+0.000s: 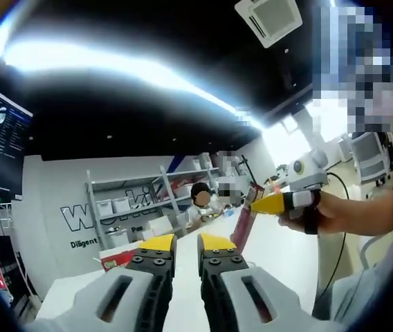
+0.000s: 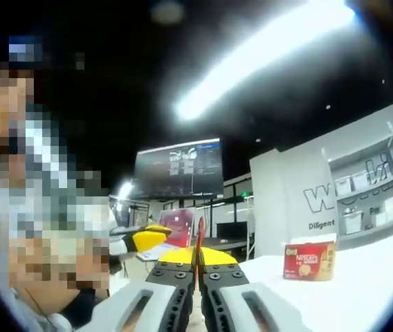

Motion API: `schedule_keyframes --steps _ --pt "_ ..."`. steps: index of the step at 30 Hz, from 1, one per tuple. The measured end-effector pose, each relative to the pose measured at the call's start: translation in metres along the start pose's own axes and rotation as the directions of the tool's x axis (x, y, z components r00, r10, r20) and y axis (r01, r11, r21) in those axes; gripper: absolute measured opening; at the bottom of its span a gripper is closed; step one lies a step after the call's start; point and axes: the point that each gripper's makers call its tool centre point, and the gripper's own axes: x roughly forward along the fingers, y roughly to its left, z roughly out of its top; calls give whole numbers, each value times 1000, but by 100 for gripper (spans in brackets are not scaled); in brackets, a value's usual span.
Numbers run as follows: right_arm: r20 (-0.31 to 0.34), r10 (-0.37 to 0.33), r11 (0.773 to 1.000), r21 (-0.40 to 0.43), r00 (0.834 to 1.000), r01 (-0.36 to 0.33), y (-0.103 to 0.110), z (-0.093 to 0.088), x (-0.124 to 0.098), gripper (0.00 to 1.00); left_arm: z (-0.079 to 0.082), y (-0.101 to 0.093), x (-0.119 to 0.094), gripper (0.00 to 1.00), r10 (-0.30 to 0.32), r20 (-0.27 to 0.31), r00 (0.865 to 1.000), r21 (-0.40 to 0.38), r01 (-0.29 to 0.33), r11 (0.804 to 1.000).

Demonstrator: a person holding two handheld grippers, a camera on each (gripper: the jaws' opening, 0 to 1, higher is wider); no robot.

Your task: Tear open the coffee pouch, take out the coffee, and pour the coffee from the pouch into the cup

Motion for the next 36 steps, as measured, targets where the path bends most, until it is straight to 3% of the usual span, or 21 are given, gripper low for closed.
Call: schedule_keyframes --steps 4,7,12,15,19,23,27,31,36 --pt "39 -9 1000 5 999 9 -3 13 -5 2 0 1 -1 15 2 0 1000 0 -2 1000" --pt "-19 -4 1000 -27 1000 4 0 1 0 2 1 4 -2 15 6 4 1000 -3 -6 1000" --pt "45 7 1000 -29 999 -6 5 14 -5 2 -2 5 -1 15 8 -1 1000 -6 -8 1000" --pt "-16 -11 997 -71 1000 10 3 -4 -1 2 -4 4 0 15 5 -7 1000 -5 -5 1000" --pt "30 -5 999 -50 1000 6 4 8 -6 2 -4 3 0 15 4 -6 1000 -6 -5 1000" --pt "-13 -8 998 -59 1000 7 3 0 -2 2 -5 1 1 15 1 -10 1000 -6 -2 1000" --pt "25 -9 999 -48 1000 10 3 12 -6 2 -5 1 1 15 1 -10 1000 -6 -1 1000" --pt "-8 -5 999 -51 1000 5 4 2 -3 2 -6 2 1 15 2 -12 1000 -8 -2 1000" --pt "20 -12 1000 -22 1000 12 4 16 -9 2 -5 3 0 15 5 -9 1000 -8 -5 1000"
